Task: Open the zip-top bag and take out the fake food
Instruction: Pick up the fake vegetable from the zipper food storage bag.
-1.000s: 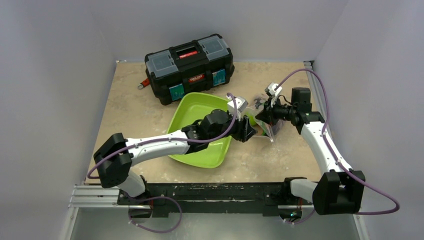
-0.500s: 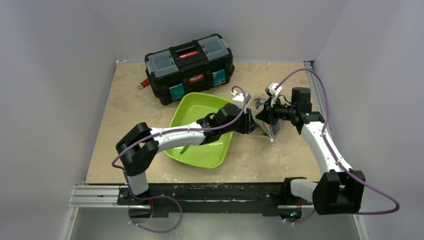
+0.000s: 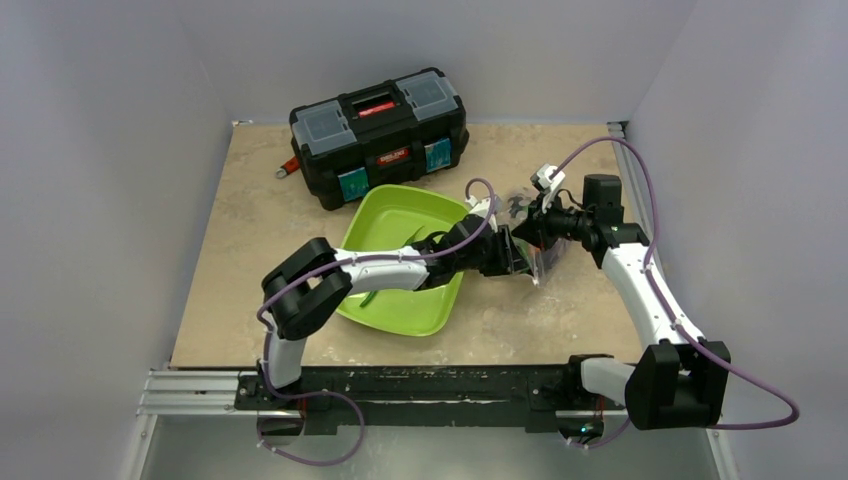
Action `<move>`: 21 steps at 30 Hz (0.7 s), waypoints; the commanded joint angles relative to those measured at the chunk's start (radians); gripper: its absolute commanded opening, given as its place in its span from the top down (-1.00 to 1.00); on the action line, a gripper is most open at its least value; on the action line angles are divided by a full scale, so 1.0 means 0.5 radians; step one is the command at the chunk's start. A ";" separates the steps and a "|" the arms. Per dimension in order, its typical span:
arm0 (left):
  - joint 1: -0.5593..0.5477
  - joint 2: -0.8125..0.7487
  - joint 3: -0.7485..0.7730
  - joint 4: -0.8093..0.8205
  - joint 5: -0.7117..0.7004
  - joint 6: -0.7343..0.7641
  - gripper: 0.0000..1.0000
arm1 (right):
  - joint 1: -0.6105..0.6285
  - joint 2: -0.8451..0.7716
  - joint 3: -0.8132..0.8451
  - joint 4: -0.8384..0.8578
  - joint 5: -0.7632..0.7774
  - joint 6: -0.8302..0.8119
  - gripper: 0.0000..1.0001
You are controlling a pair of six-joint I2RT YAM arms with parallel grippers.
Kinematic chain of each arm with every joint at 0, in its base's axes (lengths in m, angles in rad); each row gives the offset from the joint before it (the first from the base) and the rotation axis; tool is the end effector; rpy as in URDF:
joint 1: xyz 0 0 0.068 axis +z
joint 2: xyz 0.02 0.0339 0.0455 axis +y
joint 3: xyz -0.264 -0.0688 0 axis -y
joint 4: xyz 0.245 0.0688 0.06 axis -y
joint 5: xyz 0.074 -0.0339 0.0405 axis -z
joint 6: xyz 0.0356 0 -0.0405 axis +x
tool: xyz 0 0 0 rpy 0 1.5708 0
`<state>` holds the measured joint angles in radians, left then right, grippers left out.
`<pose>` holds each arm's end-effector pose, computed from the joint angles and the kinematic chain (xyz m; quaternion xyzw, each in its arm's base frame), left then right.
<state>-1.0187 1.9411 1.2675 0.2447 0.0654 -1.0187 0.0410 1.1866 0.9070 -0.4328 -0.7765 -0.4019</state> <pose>0.2309 -0.3793 0.2081 0.0177 0.8409 -0.4743 0.2599 0.2471 0.0351 0.2833 -0.3385 0.7865 0.2695 0.4407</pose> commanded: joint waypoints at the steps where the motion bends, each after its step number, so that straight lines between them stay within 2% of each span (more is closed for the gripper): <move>1: -0.028 0.054 0.052 0.130 0.027 -0.217 0.23 | 0.010 -0.029 -0.020 0.073 0.001 0.028 1.00; 6: -0.034 0.072 0.056 0.095 -0.010 -0.220 0.06 | 0.008 -0.031 -0.020 0.073 -0.003 0.034 1.00; 10: -0.035 0.118 0.067 0.113 -0.004 -0.238 0.08 | 0.010 -0.036 -0.022 0.071 -0.008 0.030 1.00; 13: -0.034 0.170 0.086 0.160 0.023 -0.258 0.38 | 0.007 -0.041 -0.021 0.071 -0.009 0.030 1.00; 19: -0.033 0.175 0.061 0.170 0.033 -0.238 0.53 | 0.009 -0.047 -0.021 0.068 -0.006 0.028 1.00; 20: -0.033 0.157 0.049 0.172 0.029 -0.210 0.62 | 0.008 -0.048 -0.021 0.068 -0.003 0.028 1.00; 21: -0.033 0.135 0.040 0.171 0.029 -0.172 0.85 | 0.010 -0.048 -0.019 0.068 0.000 0.028 1.00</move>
<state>-1.0309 2.0365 1.2827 0.2916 0.0746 -1.1339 0.0410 1.1862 0.8963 -0.4320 -0.7765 -0.3931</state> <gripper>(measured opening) 0.211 0.004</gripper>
